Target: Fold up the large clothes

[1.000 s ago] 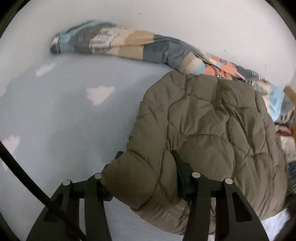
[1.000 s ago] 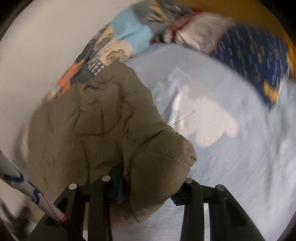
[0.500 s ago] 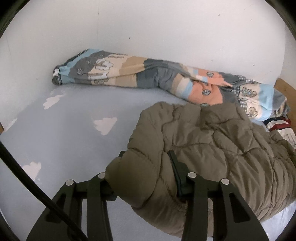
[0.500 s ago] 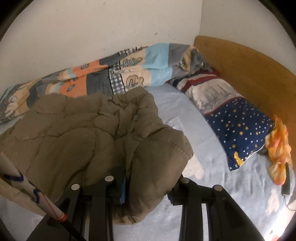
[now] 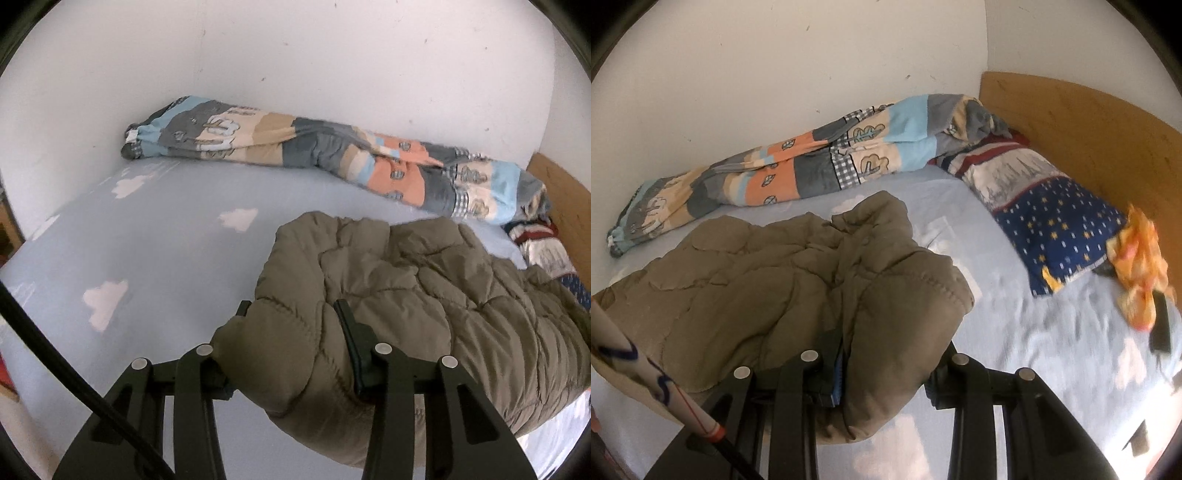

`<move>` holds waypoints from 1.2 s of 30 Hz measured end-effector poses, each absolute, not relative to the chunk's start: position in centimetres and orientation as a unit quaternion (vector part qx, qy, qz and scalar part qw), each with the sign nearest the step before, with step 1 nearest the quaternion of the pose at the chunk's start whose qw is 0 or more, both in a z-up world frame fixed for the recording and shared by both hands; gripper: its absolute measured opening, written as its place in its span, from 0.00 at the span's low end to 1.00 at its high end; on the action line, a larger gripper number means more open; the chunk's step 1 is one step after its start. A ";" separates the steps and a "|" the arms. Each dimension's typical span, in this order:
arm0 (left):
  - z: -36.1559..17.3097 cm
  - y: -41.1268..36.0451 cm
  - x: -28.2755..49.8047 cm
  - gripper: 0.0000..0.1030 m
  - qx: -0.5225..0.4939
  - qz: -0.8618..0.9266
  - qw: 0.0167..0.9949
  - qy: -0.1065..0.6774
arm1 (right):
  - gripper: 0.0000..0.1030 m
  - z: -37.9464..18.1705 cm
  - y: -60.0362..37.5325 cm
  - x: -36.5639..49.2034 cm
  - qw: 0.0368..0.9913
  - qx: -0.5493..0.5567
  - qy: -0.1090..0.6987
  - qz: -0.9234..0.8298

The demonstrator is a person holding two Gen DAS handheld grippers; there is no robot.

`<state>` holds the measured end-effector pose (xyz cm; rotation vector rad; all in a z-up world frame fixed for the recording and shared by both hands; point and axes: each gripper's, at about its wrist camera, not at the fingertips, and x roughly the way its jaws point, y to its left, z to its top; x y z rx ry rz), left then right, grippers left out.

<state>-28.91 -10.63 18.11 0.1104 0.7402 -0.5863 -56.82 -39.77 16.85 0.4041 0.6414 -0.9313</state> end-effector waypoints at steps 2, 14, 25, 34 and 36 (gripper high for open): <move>16.9 -9.5 -29.6 0.42 0.056 -0.278 0.884 0.372 | 0.34 16.2 -38.7 -57.8 0.823 0.199 0.306 -0.435; 13.2 -3.5 -29.5 0.55 0.000 -0.226 0.862 0.453 | 0.55 7.8 -40.6 -63.9 0.750 0.434 0.326 -0.377; 17.5 -10.1 -37.7 0.58 0.086 -0.324 0.898 0.286 | 0.62 15.5 -35.3 -63.6 0.833 0.267 0.253 -0.414; 12.7 -18.8 -41.8 0.58 0.201 -0.361 0.871 0.266 | 0.62 11.3 -33.4 -53.6 0.850 0.197 0.345 -0.346; 11.8 -19.1 -41.7 0.58 0.207 -0.359 0.868 0.272 | 0.62 10.5 -33.8 -52.6 0.846 0.188 0.357 -0.350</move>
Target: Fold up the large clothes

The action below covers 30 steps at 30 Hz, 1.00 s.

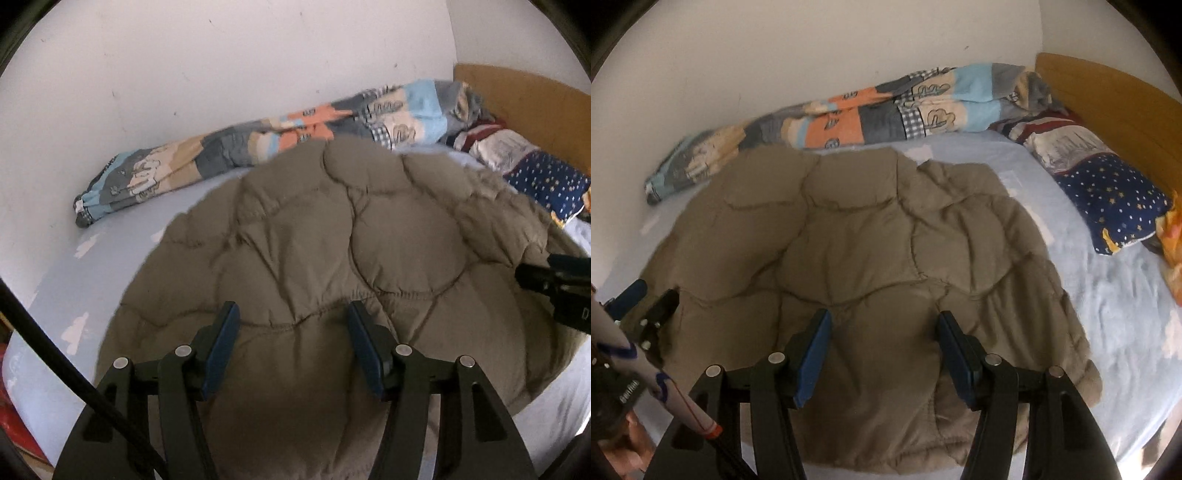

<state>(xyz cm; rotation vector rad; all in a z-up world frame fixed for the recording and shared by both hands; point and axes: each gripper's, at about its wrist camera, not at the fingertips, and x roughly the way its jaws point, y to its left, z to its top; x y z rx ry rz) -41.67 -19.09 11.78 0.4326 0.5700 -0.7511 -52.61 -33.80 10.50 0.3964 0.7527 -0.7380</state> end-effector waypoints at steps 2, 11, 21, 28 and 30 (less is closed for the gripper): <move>11.3 -19.3 -42.0 0.59 0.211 -0.355 0.869 0.272 | 0.62 9.7 -33.8 -52.5 0.840 0.191 0.366 -0.352; 10.1 -20.5 -41.7 0.60 0.223 -0.346 0.868 0.277 | 0.64 7.7 -34.6 -51.7 0.822 0.193 0.403 -0.354; 10.7 -20.1 -41.4 0.60 0.215 -0.350 0.867 0.281 | 0.65 7.6 -34.7 -51.5 0.816 0.202 0.409 -0.356; 13.6 -19.6 -39.9 0.60 0.171 -0.358 0.879 0.265 | 0.65 10.7 -35.0 -52.3 0.836 0.214 0.350 -0.364; 14.5 -20.4 -38.0 0.60 0.159 -0.349 0.886 0.261 | 0.65 12.0 -35.2 -51.6 0.844 0.196 0.336 -0.368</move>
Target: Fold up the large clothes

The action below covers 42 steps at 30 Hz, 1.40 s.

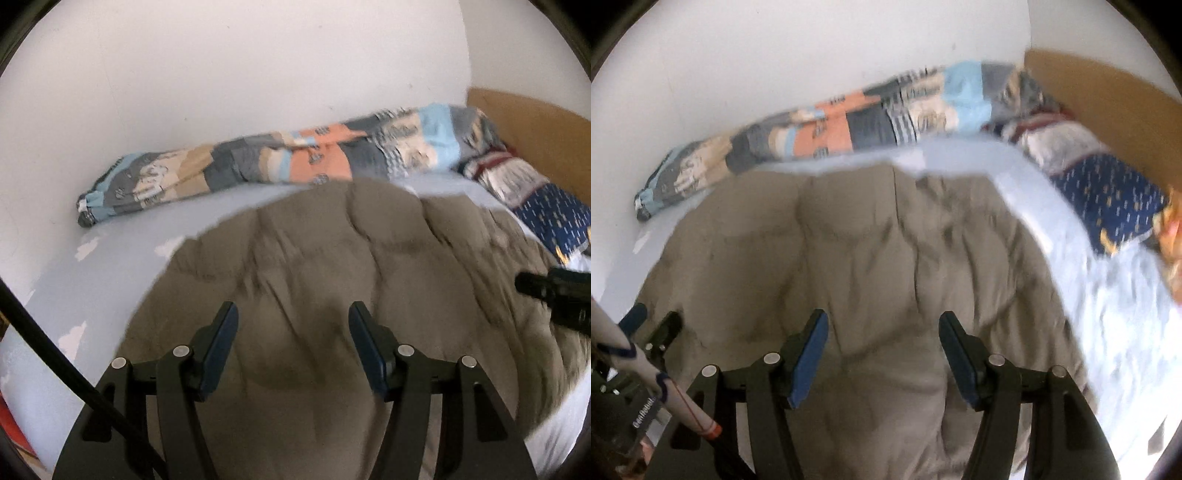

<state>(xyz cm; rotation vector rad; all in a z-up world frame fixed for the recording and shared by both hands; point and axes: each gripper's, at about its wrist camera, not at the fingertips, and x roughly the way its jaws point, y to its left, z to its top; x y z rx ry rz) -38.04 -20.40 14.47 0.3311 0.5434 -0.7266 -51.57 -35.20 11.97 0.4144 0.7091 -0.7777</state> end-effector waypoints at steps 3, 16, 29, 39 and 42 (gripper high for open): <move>13.7 -21.6 -35.0 0.60 0.153 -0.339 0.878 0.302 | 0.65 12.4 -36.4 -49.1 0.846 0.166 0.350 -0.367; 10.4 -23.5 -32.1 0.65 0.165 -0.322 0.857 0.366 | 0.70 7.5 -38.3 -43.7 0.816 0.123 0.432 -0.364; 12.5 -21.9 -34.1 0.65 0.163 -0.326 0.874 0.322 | 0.70 10.0 -35.5 -45.3 0.836 0.082 0.398 -0.368; 11.4 -21.1 -35.6 0.65 0.198 -0.332 0.868 0.313 | 0.70 10.3 -32.7 -48.0 0.843 0.036 0.403 -0.354; 11.1 -21.4 -35.7 0.65 0.205 -0.327 0.869 0.310 | 0.71 9.5 -32.8 -48.1 0.839 0.035 0.415 -0.350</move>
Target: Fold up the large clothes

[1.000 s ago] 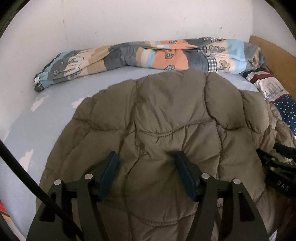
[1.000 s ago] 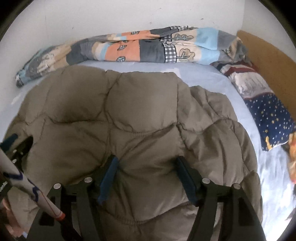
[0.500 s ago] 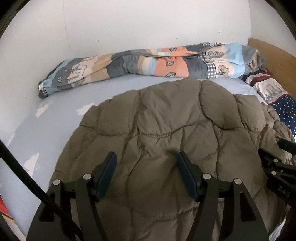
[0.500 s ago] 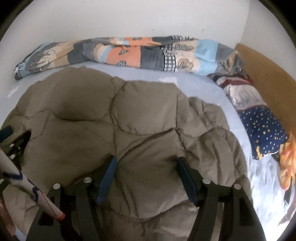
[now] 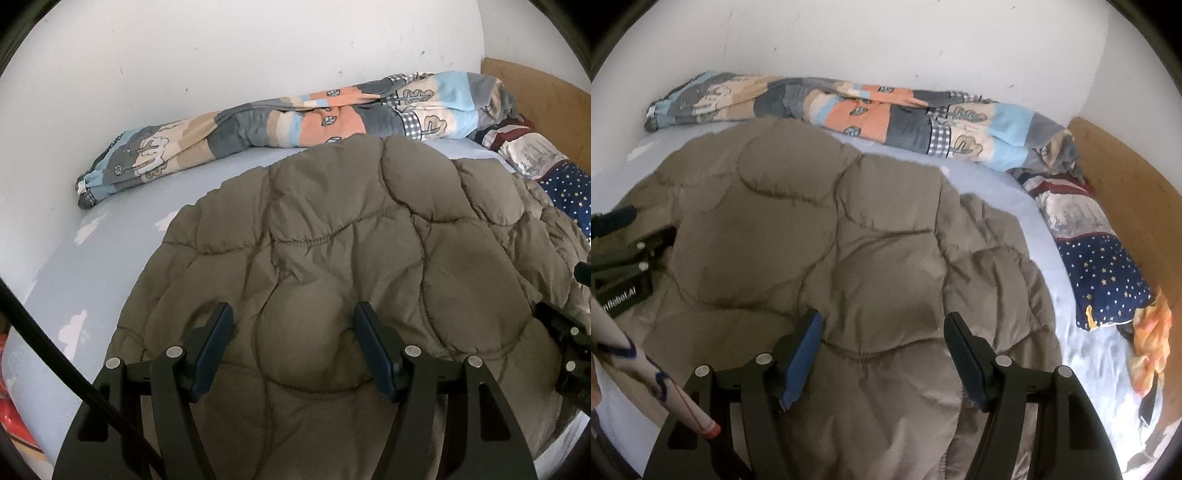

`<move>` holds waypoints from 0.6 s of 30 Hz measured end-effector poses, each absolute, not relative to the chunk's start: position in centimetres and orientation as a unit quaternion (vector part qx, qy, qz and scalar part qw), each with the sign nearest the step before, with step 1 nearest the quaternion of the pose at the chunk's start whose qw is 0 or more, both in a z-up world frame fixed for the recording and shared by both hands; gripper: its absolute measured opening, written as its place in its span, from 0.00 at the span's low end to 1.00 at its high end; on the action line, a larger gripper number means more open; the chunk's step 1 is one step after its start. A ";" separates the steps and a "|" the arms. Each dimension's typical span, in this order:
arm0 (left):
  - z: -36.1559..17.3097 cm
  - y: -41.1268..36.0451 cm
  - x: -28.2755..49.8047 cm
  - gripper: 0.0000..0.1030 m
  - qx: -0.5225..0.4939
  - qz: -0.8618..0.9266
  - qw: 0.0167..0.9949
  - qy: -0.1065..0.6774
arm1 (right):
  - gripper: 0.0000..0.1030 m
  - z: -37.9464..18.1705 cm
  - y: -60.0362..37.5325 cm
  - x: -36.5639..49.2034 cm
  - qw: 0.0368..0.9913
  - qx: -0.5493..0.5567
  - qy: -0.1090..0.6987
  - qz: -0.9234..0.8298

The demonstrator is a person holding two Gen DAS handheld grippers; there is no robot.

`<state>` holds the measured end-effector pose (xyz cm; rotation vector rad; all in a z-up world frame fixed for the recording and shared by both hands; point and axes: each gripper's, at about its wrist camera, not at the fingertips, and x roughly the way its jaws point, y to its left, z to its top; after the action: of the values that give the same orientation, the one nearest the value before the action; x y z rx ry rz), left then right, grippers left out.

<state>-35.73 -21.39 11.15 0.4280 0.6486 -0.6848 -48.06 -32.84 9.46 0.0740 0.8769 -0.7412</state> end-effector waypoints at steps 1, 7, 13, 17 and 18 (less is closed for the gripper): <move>11.1 -21.5 -35.8 0.65 0.207 -0.326 0.869 0.308 | 0.71 9.2 -32.8 -47.9 0.838 0.035 0.417 -0.351; 10.8 -21.8 -35.8 0.65 0.213 -0.324 0.870 0.305 | 0.71 8.7 -32.6 -47.3 0.832 0.017 0.428 -0.352; 10.8 -21.8 -35.8 0.65 0.213 -0.324 0.870 0.305 | 0.71 8.6 -32.5 -47.0 0.828 0.008 0.434 -0.355; 11.0 -21.7 -35.8 0.65 0.207 -0.325 0.871 0.306 | 0.71 8.7 -32.4 -46.9 0.827 0.007 0.434 -0.357; 11.1 -21.6 -35.8 0.65 0.204 -0.325 0.871 0.306 | 0.71 8.9 -32.4 -47.0 0.828 0.010 0.432 -0.358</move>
<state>-35.80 -21.58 11.05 0.4273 0.6393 -0.6793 -46.98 -32.40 8.94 0.0203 0.9168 -0.7604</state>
